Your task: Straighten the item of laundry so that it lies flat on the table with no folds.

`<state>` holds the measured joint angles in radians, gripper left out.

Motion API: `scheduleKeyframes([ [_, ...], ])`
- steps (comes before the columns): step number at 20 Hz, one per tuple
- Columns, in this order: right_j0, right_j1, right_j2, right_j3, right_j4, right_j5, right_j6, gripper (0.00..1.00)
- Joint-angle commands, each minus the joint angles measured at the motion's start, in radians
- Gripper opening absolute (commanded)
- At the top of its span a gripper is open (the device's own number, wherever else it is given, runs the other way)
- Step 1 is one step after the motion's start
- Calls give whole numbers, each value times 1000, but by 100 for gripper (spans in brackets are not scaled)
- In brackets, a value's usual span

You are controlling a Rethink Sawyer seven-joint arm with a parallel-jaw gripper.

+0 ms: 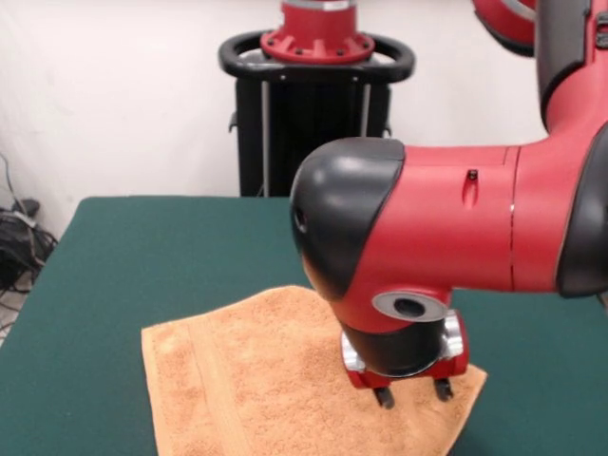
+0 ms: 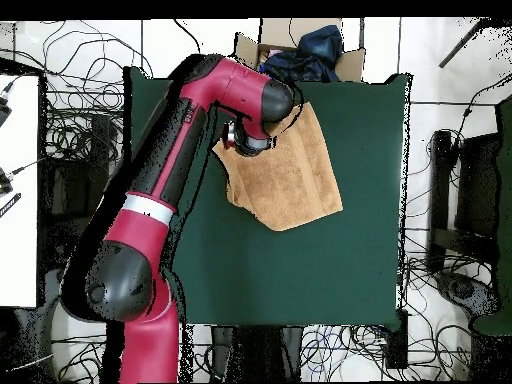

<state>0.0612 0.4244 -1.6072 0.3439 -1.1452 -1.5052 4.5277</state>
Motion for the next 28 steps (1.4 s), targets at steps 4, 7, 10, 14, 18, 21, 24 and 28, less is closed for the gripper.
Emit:
scheduleKeyframes([
  [4,-18,23,115,-124,75,31,150,100],
  [7,-30,50,38,-136,122,-3,190,100],
  [10,-27,66,-1,-124,167,-4,195,100],
  [14,-29,79,-42,-115,216,6,197,100],
  [18,-21,92,-71,-90,259,7,199,100],
  [21,-8,108,-76,-76,281,25,199,100],
  [24,0,131,-99,-63,299,30,200,100],
  [28,-4,160,-73,-100,267,116,193,100],
])
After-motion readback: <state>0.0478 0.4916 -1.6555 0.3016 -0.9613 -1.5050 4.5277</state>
